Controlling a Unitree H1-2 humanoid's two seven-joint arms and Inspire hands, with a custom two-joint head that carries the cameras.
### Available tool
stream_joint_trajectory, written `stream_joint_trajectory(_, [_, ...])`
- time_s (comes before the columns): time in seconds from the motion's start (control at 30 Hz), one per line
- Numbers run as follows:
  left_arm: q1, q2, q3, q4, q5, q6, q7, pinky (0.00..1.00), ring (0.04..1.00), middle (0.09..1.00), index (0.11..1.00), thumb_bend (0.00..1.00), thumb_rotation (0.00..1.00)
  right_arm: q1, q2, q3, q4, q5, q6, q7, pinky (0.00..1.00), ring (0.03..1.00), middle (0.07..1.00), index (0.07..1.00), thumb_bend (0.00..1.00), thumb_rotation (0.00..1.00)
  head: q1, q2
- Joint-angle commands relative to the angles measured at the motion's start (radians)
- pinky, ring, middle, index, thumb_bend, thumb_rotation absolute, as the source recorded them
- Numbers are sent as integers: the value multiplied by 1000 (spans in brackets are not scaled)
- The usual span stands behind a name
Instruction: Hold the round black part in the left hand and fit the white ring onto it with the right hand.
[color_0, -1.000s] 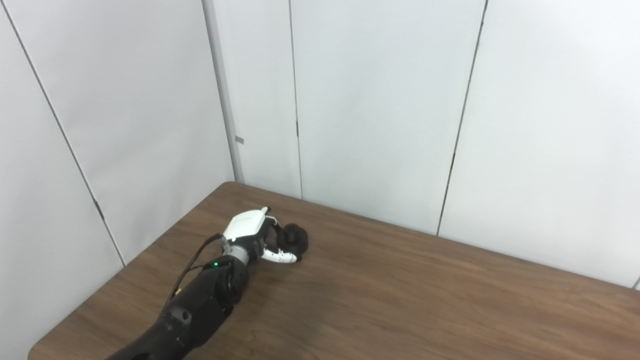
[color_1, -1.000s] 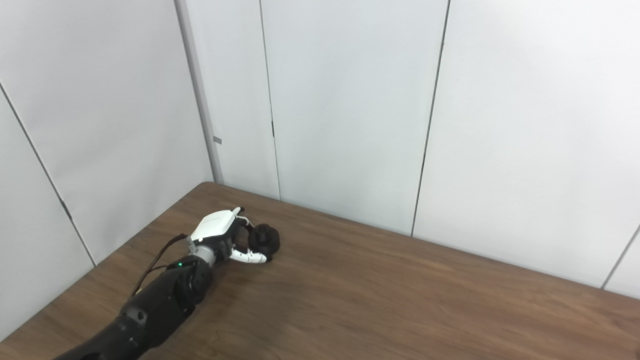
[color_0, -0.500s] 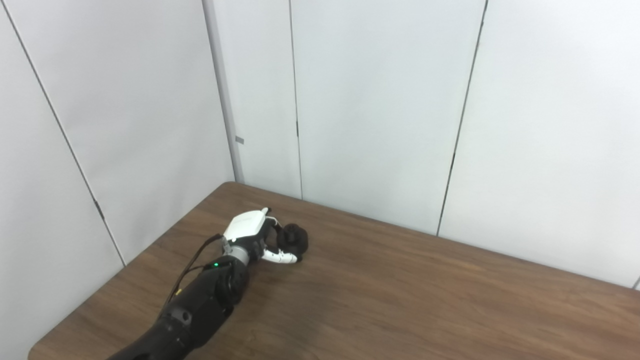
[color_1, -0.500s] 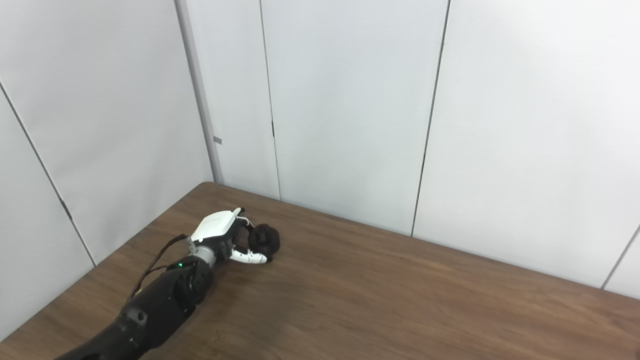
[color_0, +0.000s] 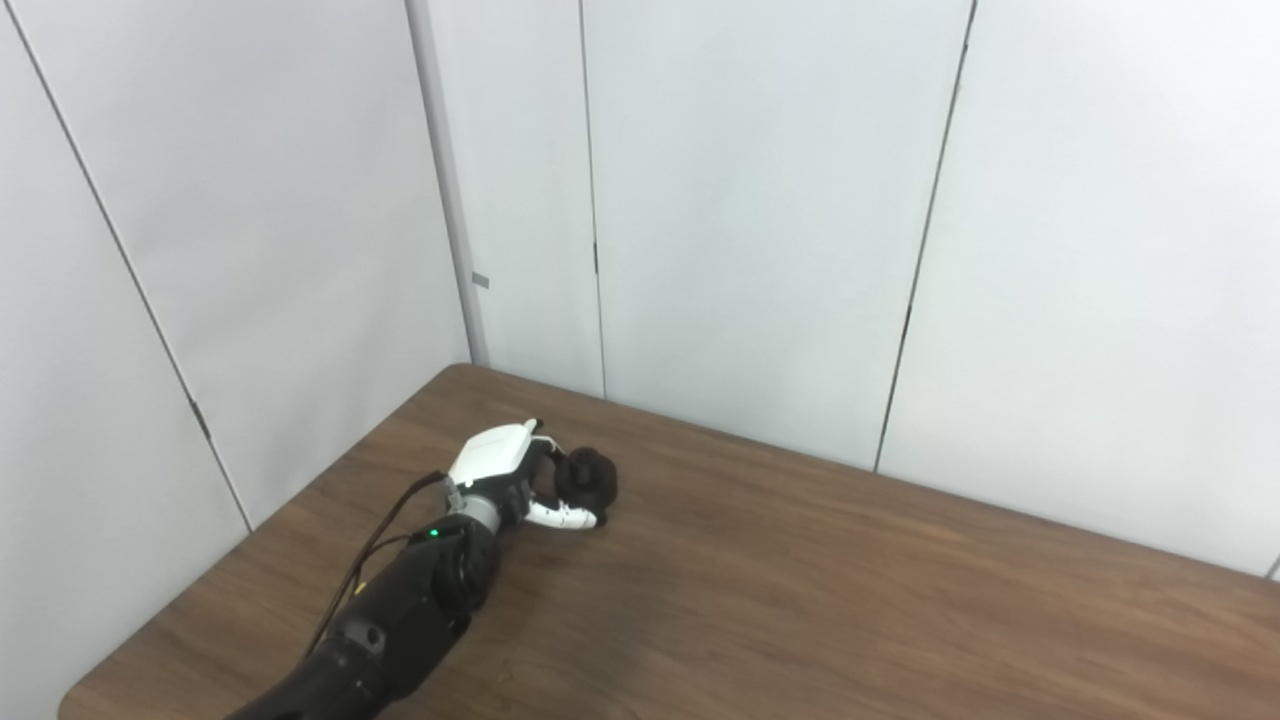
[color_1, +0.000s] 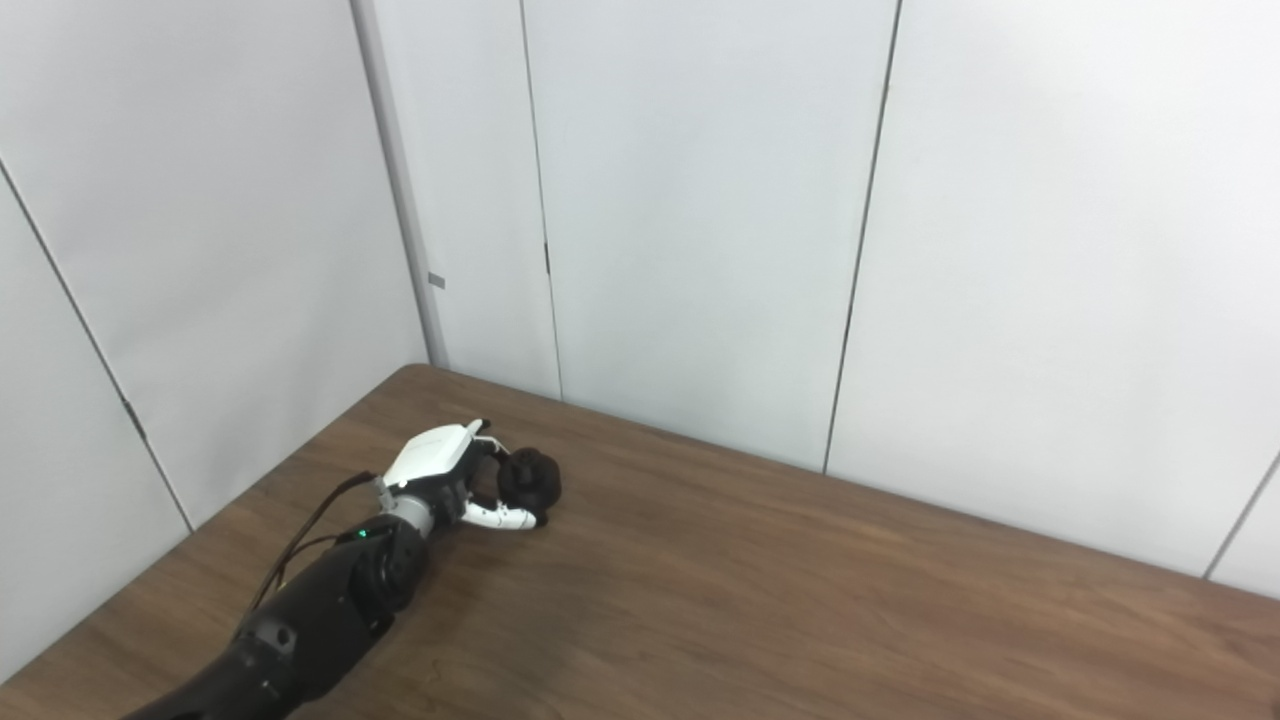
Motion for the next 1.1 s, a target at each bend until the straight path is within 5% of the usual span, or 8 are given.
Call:
stream_joint_trajectory(0.0, [58,-60,-26,40,-15,1,-33,1000,1000,1000,1000,1000,276,0,-11,-12,-8,9,-4,-3,1000,1000,1000,993,499,533,3,2])
stream_joint_trajectory(0.17, [106,-96,-22,-36,111,11,210,1000,950,909,1000,1000,314,-4,-12,-10,-8,-1,-2,-6,1000,1000,1000,994,483,523,10,-2])
stream_joint_trajectory(0.3, [131,-118,-18,-54,171,19,318,1000,924,862,1000,1000,308,-10,-9,-9,8,4,-14,-7,1000,1000,1000,992,497,536,7,-7])
stream_joint_trajectory(1.07, [122,-114,9,-28,163,-1,280,1000,935,869,1000,1000,314,-8,-8,-9,2,-4,-8,-8,1000,1000,1000,987,506,568,6,-7])
